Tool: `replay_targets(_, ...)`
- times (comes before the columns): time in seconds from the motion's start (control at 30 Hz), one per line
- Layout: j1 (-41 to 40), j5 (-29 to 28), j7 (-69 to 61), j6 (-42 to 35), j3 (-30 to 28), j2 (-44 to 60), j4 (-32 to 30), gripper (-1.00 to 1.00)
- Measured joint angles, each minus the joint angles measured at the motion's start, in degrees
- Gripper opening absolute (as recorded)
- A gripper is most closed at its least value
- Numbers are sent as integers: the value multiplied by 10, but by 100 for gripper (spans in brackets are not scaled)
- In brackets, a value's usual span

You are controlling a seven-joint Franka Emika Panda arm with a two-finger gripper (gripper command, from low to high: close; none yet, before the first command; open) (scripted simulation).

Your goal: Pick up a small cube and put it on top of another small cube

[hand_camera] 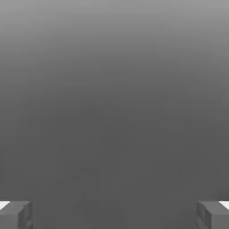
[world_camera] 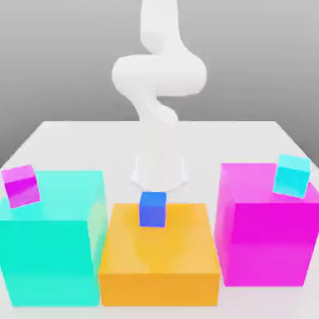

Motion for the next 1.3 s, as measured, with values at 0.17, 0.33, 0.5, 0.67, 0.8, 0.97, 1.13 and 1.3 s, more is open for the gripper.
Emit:
replay_targets(0.17, 78, -1, -117, 41, -2, 58, -32, 0)
replay_targets(0.33, 155, 3, -243, 83, -2, 122, -64, 0)
replay_targets(0.5, 232, 7, -371, 124, -3, 186, -96, 0)
replay_targets(0.67, 304, 15, -500, 163, 0, 254, -127, 0)
replay_targets(0.8, 357, 20, -603, 195, 6, 309, -151, 0)
replay_targets(0.97, 410, 25, -731, 234, 27, 377, -181, 0)
replay_targets(1.13, 450, 0, -837, 263, 46, 465, -201, 0)
replay_targets(1.3, 469, -34, -853, 314, 43, 555, -214, 0)
